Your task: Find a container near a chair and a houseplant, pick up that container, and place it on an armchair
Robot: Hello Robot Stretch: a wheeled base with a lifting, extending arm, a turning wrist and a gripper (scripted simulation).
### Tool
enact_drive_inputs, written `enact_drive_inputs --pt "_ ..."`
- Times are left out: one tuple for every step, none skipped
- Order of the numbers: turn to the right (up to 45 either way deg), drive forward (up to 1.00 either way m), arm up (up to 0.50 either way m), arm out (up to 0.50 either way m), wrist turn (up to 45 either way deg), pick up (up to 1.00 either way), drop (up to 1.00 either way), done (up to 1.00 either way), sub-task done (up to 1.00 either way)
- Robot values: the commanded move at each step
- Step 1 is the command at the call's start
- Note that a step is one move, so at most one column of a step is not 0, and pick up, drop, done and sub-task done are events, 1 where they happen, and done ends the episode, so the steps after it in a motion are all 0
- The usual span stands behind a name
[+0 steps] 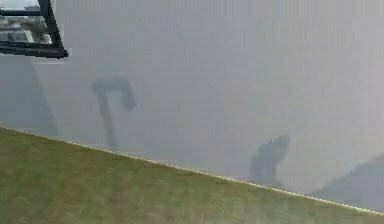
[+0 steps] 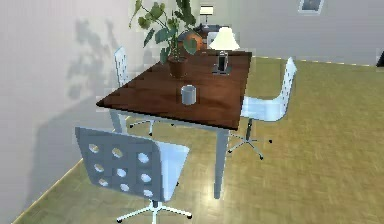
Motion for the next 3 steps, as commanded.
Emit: enact_drive_inputs --pt "21.0 0.0 0.0 0.0 0.0 0.0 0.0 0.0 0.0" --pt "0.0 0.9 0.0 0.0 0.0 0.0 0.0 0.0 0.0" --pt "45.0 0.0 0.0 0.0 0.0 0.0 0.0 0.0 0.0"
